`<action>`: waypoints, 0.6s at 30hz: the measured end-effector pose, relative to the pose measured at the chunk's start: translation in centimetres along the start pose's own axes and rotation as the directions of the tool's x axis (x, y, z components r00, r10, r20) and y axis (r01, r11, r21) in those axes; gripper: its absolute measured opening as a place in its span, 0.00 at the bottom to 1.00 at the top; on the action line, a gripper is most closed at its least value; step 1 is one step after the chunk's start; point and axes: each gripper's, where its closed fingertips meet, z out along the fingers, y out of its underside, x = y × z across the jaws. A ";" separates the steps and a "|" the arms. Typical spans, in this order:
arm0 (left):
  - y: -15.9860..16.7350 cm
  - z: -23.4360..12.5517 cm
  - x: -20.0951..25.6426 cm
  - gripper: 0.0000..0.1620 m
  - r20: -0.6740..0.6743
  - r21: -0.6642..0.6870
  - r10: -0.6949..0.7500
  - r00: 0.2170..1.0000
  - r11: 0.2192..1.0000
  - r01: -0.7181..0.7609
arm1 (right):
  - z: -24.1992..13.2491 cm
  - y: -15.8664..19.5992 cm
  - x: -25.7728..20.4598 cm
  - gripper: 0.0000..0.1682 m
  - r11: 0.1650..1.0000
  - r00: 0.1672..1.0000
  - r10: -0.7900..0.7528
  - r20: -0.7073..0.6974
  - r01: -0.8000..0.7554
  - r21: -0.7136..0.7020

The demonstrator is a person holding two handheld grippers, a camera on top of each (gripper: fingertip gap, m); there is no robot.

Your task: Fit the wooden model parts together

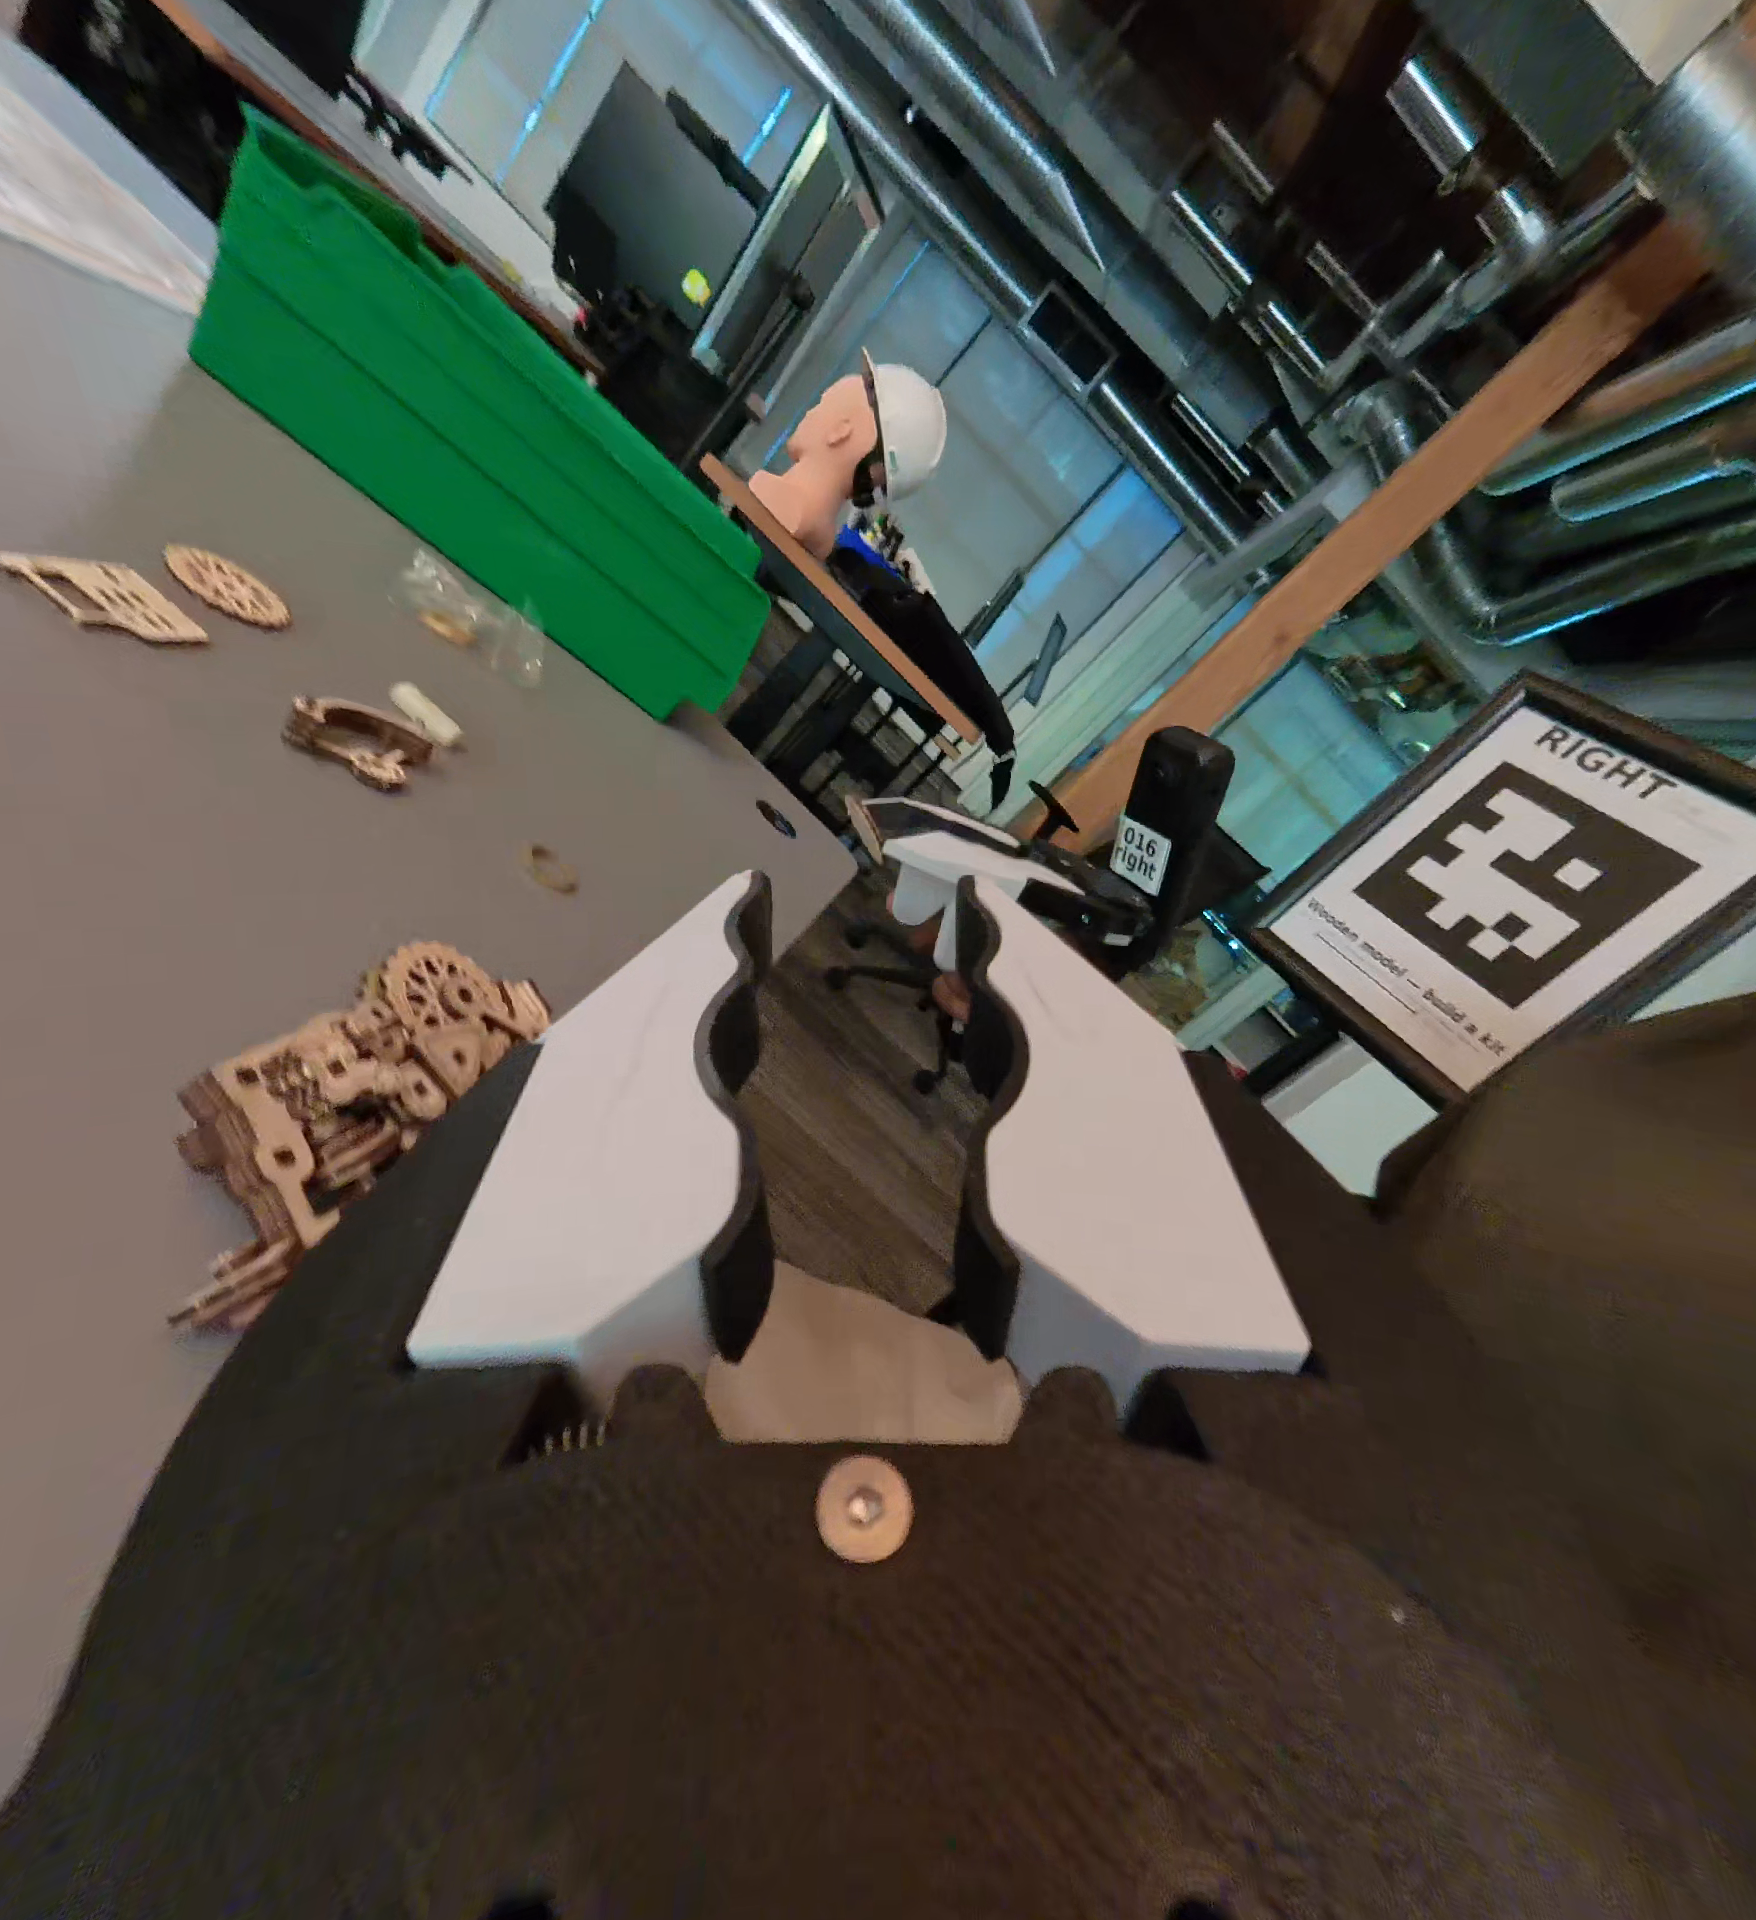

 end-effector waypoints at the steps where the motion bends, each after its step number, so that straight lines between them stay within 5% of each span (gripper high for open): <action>1: 0.5 -0.1 0.0 0.21 -0.007 -0.021 -0.011 1.000 1.000 0.011 | 0.0 -0.2 -0.4 0.19 1.000 1.000 0.004 0.008 -0.004 0.019; 7: 0.9 -1.0 -0.8 0.21 -0.017 -0.048 -0.063 0.998 0.997 0.062 | 2.2 -1.1 0.5 0.19 0.967 0.964 -0.250 -0.091 0.254 0.036; 10: -0.2 -0.7 -0.9 0.21 -0.053 -0.028 -0.078 0.996 0.997 0.077 | 4.8 0.6 1.5 0.19 0.984 0.988 -0.154 -0.024 0.151 -0.094; 13: -1.3 0.0 -2.0 0.20 -0.012 -0.063 0.027 1.000 0.998 -0.028 | 7.9 2.6 1.5 0.19 0.958 0.998 -0.040 0.042 0.051 -0.282; 18: -2.7 1.0 -3.3 0.17 0.022 -0.122 0.252 0.967 0.961 -0.248 | 10.2 4.0 4.1 0.19 0.882 0.986 -0.165 0.008 0.151 -0.446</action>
